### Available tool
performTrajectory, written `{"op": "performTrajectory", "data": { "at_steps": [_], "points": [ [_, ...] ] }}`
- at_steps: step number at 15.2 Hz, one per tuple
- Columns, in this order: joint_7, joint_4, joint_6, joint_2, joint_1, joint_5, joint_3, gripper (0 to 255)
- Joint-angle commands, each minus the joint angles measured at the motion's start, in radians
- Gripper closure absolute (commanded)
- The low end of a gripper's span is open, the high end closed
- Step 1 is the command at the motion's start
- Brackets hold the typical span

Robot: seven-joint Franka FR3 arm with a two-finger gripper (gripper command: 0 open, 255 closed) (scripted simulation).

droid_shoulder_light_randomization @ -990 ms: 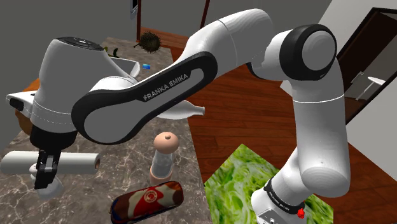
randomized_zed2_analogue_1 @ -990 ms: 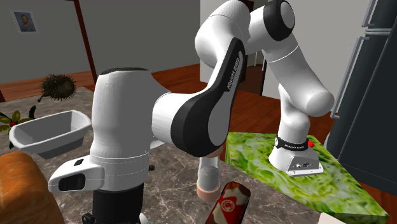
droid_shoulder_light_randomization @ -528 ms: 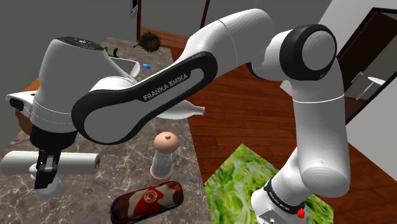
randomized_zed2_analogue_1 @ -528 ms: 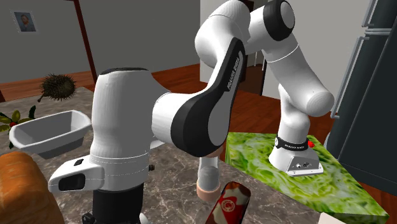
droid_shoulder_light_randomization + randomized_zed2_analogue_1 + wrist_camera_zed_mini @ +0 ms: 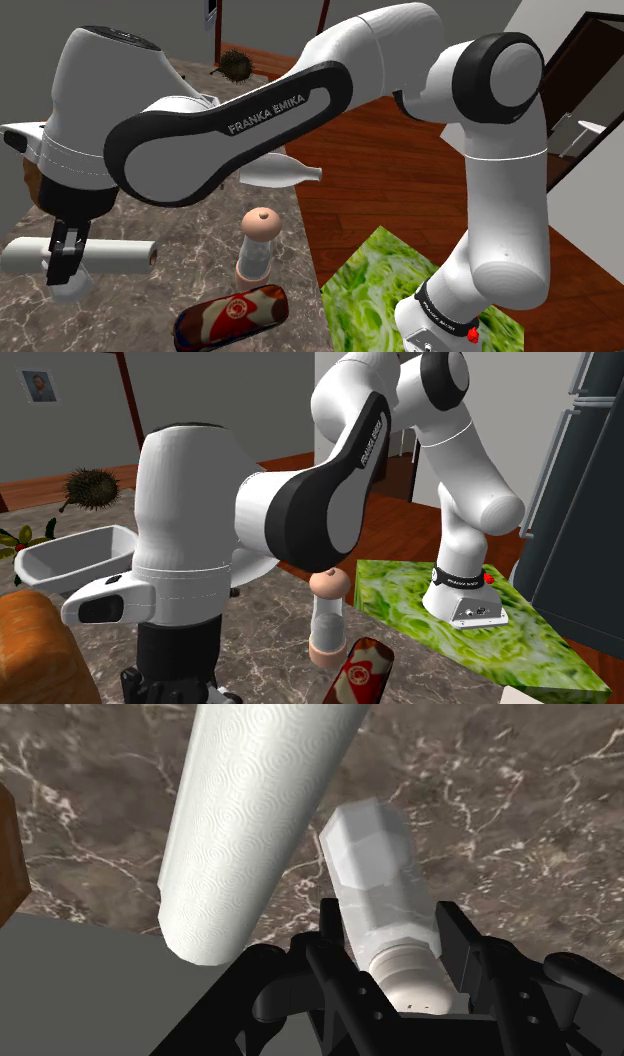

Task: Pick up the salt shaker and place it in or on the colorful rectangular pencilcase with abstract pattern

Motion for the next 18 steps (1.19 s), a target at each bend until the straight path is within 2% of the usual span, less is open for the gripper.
{"op": "performTrajectory", "data": {
  "at_steps": [1, 16, 18],
  "points": [
    [-0.002, 0.009, -0.02, -0.013, -0.005, 0.009, 0.009, 255],
    [-0.015, 0.106, -0.177, -0.084, -0.029, 0.065, 0.059, 255],
    [-0.039, -0.017, -0.135, -0.175, -0.107, 0.125, 0.107, 255]
  ]
}}
